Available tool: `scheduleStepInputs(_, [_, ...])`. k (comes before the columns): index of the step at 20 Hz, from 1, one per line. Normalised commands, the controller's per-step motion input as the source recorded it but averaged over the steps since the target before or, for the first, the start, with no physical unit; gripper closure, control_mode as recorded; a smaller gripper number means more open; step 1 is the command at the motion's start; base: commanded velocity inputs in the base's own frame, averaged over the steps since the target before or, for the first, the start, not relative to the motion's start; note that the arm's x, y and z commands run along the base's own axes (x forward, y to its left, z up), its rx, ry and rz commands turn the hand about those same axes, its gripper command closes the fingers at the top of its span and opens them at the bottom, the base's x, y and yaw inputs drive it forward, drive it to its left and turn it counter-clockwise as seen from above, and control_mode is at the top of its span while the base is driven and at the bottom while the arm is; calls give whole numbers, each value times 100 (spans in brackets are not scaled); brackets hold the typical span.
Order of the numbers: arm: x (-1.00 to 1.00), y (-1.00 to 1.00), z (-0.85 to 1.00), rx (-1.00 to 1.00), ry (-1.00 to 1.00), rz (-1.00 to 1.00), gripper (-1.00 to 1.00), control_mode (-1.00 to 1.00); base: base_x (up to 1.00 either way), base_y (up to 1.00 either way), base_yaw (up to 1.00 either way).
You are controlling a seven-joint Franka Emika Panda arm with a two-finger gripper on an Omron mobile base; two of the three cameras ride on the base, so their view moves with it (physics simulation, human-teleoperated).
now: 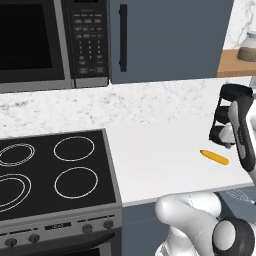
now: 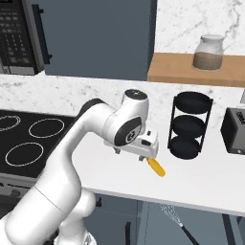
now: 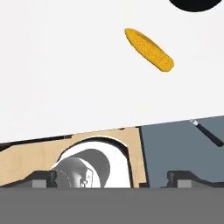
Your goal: Pick the whisk from the drawer and place it on the counter.
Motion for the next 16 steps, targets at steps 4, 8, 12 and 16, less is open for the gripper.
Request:
scheduleStepInputs(4, [-6, -100, -74, 0, 12, -10, -100, -100, 0, 0, 0])
scheduleStepInputs(8, [-25, -100, -83, 0, 7, -7, -100, -100, 0, 0, 0])
scheduleStepInputs(12, [-12, -100, -87, 0, 1, -1, -100, -100, 0, 0, 0])
scheduleStepInputs(16, [0, -93, -81, 0, 0, 1, -100, -100, 0, 0, 0])
